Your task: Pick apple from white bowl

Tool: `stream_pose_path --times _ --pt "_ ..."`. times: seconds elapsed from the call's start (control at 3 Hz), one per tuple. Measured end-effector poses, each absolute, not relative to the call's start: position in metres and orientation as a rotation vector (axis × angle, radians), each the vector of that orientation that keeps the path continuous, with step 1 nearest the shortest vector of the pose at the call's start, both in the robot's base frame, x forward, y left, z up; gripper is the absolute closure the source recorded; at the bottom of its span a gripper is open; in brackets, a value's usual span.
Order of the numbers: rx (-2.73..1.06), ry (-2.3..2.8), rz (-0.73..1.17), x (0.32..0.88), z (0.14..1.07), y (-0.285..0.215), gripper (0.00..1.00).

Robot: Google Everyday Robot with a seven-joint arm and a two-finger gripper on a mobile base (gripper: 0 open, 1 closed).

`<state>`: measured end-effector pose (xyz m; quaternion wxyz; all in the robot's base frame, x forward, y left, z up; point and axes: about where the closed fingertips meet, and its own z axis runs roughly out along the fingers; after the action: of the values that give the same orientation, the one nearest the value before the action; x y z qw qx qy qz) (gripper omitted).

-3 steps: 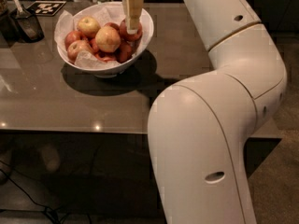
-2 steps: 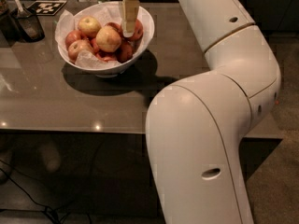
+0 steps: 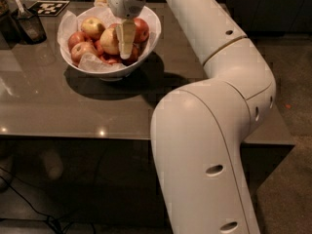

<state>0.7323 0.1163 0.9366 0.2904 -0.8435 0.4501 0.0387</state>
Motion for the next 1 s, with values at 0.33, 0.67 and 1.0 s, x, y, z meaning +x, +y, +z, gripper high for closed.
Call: stream_pose_path --times 0.33,0.67,1.0 --pt "-2.250 1.201 0.103 0.7323 0.9366 0.1164 0.00" --pt "-2.250 1.201 0.103 0.7323 0.9366 0.1164 0.19" --pt "-2.251 1.200 0.104 0.7322 0.9362 0.1165 0.16"
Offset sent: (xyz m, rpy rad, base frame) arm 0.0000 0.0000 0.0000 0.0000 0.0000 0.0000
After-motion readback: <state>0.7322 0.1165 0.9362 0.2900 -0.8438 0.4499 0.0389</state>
